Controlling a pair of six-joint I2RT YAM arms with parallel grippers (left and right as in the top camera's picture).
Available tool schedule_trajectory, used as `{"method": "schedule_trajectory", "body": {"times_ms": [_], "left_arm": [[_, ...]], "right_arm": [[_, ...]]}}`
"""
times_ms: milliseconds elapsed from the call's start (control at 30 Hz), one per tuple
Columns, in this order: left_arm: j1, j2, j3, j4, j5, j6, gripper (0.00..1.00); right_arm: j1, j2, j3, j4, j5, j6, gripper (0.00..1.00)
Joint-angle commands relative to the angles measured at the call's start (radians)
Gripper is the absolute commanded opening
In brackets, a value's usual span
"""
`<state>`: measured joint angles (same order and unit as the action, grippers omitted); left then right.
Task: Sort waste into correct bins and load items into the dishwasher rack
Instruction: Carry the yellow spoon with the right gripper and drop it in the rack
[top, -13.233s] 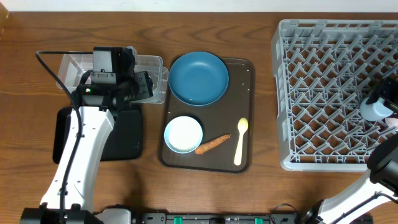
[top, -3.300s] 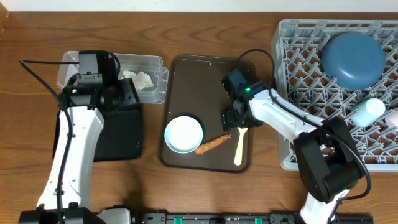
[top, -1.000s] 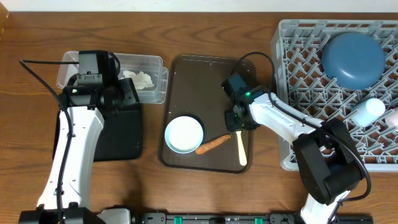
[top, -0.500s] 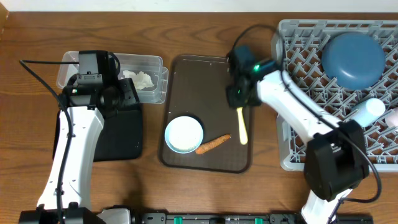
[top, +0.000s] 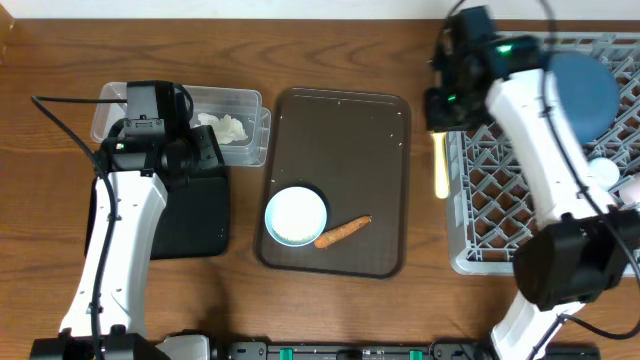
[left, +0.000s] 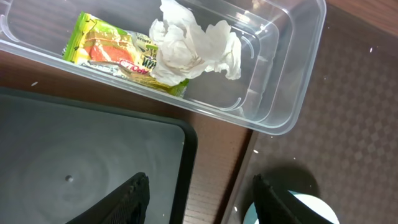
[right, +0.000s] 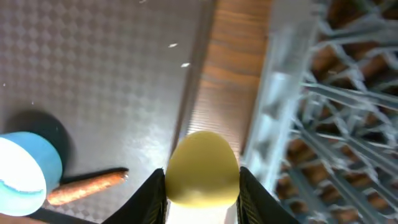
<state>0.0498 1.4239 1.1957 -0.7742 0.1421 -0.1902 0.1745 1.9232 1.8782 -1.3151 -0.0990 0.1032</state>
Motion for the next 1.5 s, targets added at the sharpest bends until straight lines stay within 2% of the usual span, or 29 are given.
{"method": "schedule_trajectory", "body": {"times_ms": [0, 133, 300, 533, 633, 800, 967, 1133, 1300, 1400, 1467], "left_arm": [[0.002, -0.004, 0.003, 0.001, -0.013, -0.009, 0.56], [0.002, -0.004, 0.003, 0.001, -0.013, -0.009, 0.56], [0.002, -0.004, 0.003, 0.001, -0.013, -0.009, 0.56], [0.002, -0.004, 0.003, 0.001, -0.013, -0.009, 0.56], [0.002, -0.004, 0.003, 0.001, -0.013, -0.009, 0.56], [0.002, -0.004, 0.003, 0.001, -0.013, -0.01, 0.56], [0.002, -0.004, 0.003, 0.0, -0.013, -0.01, 0.56], [0.002, -0.004, 0.003, 0.0, -0.013, -0.01, 0.56], [0.002, -0.004, 0.003, 0.0, -0.013, -0.01, 0.56], [0.002, -0.004, 0.003, 0.0, -0.013, -0.01, 0.56], [0.002, -0.004, 0.003, 0.0, -0.013, -0.01, 0.56]], "right_arm": [[-0.093, -0.003, 0.03, -0.031, -0.05, -0.076, 0.3], [-0.181, -0.003, 0.018, -0.064, -0.089, -0.146, 0.28], [-0.217, -0.003, -0.031, -0.066, -0.091, -0.202, 0.26], [-0.216, -0.003, -0.183, 0.058, -0.09, -0.213, 0.27], [-0.214, -0.003, -0.227, 0.108, -0.089, -0.213, 0.34], [-0.213, -0.003, -0.237, 0.142, -0.09, -0.213, 0.36], [-0.213, -0.003, -0.236, 0.132, -0.093, -0.213, 0.5], [-0.212, -0.022, -0.219, 0.116, -0.101, -0.213, 0.52], [-0.199, -0.076, -0.182, 0.13, -0.238, -0.221, 0.56], [-0.156, -0.109, -0.181, 0.153, -0.35, -0.295, 0.61], [-0.107, -0.113, -0.181, 0.151, -0.352, -0.325, 0.65]]}}
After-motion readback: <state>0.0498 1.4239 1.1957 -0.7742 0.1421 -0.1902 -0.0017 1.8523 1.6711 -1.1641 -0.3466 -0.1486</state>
